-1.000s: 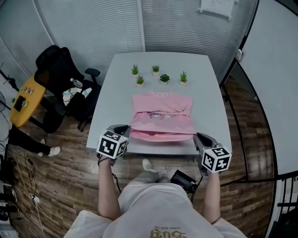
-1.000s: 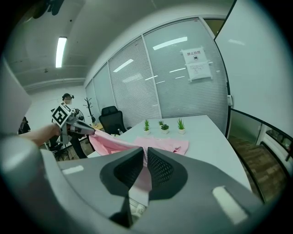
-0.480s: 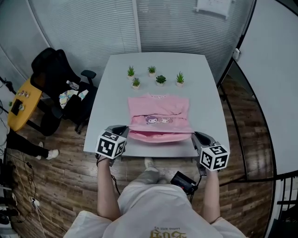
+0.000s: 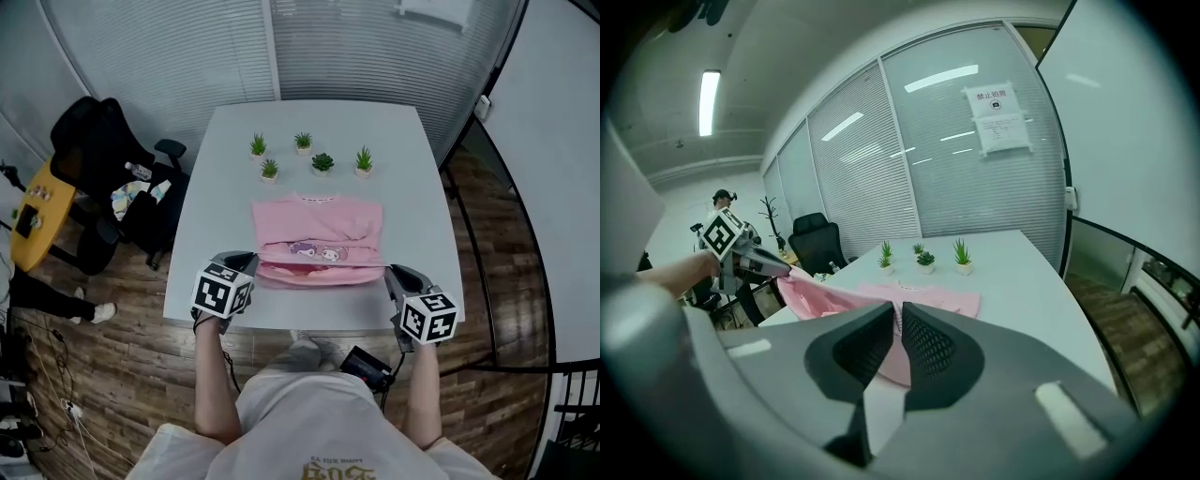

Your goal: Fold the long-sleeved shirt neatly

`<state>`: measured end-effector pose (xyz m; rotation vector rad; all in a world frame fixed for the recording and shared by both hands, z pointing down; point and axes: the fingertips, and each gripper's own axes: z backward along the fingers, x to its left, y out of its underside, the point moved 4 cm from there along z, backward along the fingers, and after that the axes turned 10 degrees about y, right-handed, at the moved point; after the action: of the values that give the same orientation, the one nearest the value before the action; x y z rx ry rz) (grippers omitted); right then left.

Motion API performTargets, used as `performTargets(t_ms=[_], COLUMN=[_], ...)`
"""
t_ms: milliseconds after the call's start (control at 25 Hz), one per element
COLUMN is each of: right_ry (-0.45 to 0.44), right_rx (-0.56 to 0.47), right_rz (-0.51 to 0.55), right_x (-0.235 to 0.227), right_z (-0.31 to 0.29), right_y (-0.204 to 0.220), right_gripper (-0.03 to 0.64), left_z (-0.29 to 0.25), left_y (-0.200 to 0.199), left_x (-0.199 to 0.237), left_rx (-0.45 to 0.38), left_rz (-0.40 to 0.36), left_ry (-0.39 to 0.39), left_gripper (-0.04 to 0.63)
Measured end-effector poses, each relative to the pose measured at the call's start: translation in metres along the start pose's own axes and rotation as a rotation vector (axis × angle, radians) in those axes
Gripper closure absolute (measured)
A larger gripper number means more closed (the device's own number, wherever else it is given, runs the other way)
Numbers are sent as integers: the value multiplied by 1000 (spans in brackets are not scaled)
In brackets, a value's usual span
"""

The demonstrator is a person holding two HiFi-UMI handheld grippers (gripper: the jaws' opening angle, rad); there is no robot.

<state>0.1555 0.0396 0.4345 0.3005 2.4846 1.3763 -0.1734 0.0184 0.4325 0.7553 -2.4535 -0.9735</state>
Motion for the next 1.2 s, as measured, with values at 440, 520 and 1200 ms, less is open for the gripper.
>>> performTargets(t_ms=[440, 520, 1200], right_ry=[35, 42, 97], right_rx=[20, 23, 24], right_rz=[-15, -17, -25], right_x=[-21, -25, -42], right_z=[-58, -68, -157], right_y=[-26, -32, -70], right_gripper=[577, 577, 577], left_z=[-44, -52, -110], left_y=[-39, -46, -78], left_x=[49, 57, 128], left_rx=[21, 24, 15], left_rz=[1, 3, 44], left_ry=[26, 31, 45], left_gripper=[584, 584, 584])
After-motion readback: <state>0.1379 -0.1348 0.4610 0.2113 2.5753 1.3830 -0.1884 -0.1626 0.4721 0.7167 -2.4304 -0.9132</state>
